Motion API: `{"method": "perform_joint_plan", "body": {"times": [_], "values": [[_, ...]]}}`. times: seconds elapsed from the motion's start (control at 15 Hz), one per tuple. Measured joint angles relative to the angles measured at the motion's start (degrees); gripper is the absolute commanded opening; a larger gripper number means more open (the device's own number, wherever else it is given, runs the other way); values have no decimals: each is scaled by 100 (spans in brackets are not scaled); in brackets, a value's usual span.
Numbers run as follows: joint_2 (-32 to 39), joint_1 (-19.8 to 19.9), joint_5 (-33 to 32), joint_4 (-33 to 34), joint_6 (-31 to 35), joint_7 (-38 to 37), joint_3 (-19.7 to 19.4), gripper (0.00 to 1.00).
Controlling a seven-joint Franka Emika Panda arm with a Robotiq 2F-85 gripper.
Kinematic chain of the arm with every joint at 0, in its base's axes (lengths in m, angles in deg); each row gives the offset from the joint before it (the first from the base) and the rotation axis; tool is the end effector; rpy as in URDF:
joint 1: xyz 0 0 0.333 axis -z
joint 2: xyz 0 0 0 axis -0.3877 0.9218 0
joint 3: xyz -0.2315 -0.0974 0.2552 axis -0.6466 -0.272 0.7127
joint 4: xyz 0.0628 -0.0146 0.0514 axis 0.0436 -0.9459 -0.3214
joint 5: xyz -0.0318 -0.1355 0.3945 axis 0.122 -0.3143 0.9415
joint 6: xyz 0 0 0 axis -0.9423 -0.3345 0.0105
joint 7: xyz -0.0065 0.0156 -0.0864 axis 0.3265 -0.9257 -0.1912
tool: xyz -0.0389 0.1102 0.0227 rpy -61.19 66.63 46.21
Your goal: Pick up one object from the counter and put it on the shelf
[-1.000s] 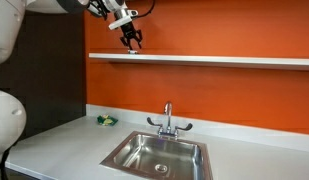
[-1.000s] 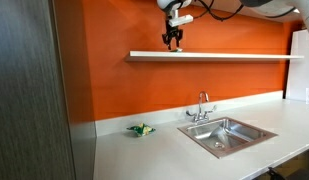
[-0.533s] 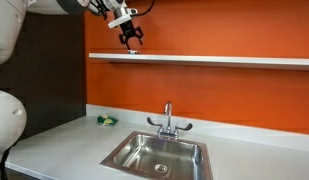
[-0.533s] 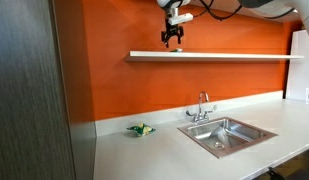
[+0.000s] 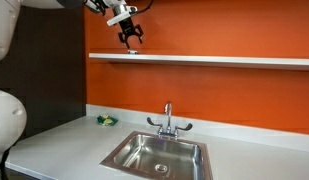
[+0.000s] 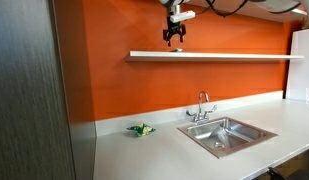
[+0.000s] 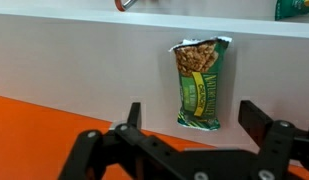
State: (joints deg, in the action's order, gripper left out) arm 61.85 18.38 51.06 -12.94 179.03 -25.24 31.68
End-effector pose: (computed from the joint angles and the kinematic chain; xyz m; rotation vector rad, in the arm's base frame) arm 0.6894 0.0529 0.7454 2.7462 0.0848 0.5429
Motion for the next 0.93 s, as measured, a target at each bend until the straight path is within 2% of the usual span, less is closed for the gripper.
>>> {"method": "perform_joint_plan", "body": {"times": [0.53, 0.93], "values": [[-953, -24, 21, -1139, 2, -101, 2, 100], [-1836, -163, 110, -2656, 253, -341, 56, 100]]}}
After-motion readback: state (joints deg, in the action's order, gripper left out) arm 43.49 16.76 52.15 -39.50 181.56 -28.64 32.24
